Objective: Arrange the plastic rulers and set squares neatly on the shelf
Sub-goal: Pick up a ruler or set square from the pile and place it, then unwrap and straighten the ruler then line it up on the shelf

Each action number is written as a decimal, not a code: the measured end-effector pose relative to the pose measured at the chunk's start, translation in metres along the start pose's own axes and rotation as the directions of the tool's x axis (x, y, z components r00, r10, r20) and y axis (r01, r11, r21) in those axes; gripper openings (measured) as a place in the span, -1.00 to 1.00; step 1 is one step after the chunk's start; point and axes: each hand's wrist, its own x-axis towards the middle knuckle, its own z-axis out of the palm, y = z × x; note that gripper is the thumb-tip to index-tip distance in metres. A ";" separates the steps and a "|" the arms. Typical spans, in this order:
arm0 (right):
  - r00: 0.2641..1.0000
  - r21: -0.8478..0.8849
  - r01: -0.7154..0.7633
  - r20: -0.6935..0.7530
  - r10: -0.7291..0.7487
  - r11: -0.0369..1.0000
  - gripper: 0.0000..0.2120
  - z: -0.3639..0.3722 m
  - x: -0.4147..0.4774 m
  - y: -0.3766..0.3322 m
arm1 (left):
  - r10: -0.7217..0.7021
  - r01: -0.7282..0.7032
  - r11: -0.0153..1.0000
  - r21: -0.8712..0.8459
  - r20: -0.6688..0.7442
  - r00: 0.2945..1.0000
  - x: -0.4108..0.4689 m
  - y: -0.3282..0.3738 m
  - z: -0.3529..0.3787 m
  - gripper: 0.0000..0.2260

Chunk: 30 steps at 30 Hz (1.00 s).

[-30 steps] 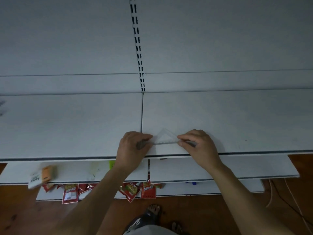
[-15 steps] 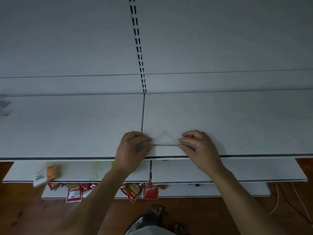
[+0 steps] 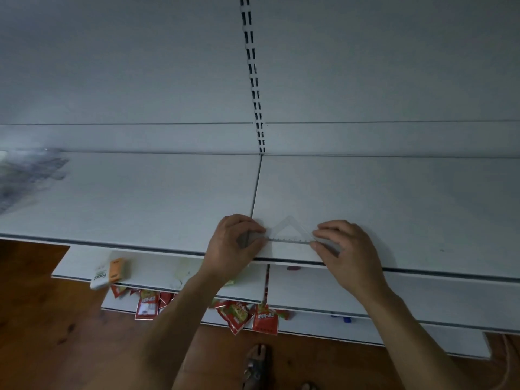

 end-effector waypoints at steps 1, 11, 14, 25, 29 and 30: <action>1.000 0.000 -0.003 -0.003 0.003 1.000 -0.81 0.000 0.000 -0.001 | 0.007 -0.007 1.000 -0.003 0.001 1.000 0.000 0.000 0.000 -0.87; 0.996 0.048 -0.083 0.039 0.082 0.995 -0.82 -0.006 0.001 -0.014 | 0.087 -0.087 0.994 -0.061 -0.003 0.996 0.001 -0.009 -0.004 -0.80; 0.975 0.119 -0.221 0.066 0.214 0.968 -0.82 -0.013 0.000 -0.030 | 0.045 -0.034 0.985 -0.171 0.064 0.997 -0.003 -0.010 -0.017 -0.73; 0.983 0.100 -0.161 0.101 0.151 0.982 -0.84 0.132 0.060 -0.239 | -0.164 0.157 0.975 -0.160 -0.032 0.986 -0.070 -0.144 -0.207 -0.82; 0.961 0.085 -0.106 0.263 0.080 0.991 -0.79 0.205 0.083 -0.324 | -0.269 0.271 0.962 0.011 -0.093 0.959 -0.107 -0.199 -0.288 -0.80; 0.952 0.073 -0.088 0.300 0.062 0.993 -0.78 0.221 0.088 -0.343 | -0.288 0.295 0.953 0.061 -0.108 0.952 -0.116 -0.212 -0.304 -0.80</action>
